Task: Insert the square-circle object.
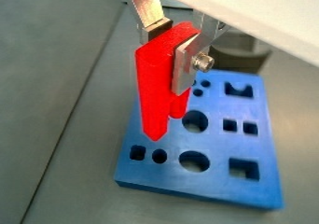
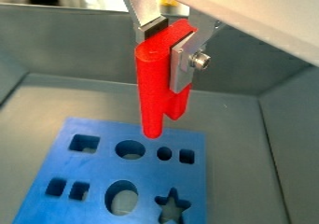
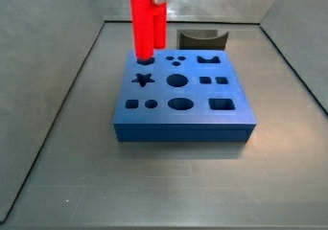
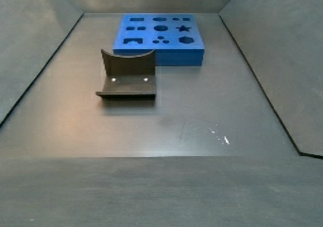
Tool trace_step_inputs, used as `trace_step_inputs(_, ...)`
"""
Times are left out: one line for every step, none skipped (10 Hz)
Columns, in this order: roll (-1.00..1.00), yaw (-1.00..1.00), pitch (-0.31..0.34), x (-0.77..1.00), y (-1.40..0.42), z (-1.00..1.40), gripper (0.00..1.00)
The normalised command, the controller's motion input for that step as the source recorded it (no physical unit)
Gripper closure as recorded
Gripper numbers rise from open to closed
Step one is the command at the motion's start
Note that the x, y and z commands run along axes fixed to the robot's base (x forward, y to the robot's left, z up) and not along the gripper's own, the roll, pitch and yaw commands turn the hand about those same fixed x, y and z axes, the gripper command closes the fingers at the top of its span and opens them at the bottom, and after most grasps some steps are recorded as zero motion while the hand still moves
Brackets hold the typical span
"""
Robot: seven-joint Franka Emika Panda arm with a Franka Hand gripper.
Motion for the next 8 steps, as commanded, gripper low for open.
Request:
trace_step_inputs(0.0,-1.0,-0.034,0.0,0.0,-0.36,1.0)
trace_step_inputs(0.04,-1.0,-0.051,0.0,0.0,-0.28,1.0)
trace_step_inputs(0.16,-1.0,-0.031,0.0,0.0,-0.14,1.0)
trace_step_inputs(0.21,-0.99,-0.024,0.0,0.0,-0.1,1.0)
trace_step_inputs(0.23,-0.97,-0.007,0.0,0.0,-0.05,1.0)
trace_step_inputs(0.29,-0.92,0.0,-0.01,0.0,0.0,1.0)
trace_step_inputs(0.29,-0.92,0.0,-0.01,0.0,0.0,1.0)
trace_step_inputs(0.32,-0.9,0.0,-0.04,-0.01,0.0,1.0)
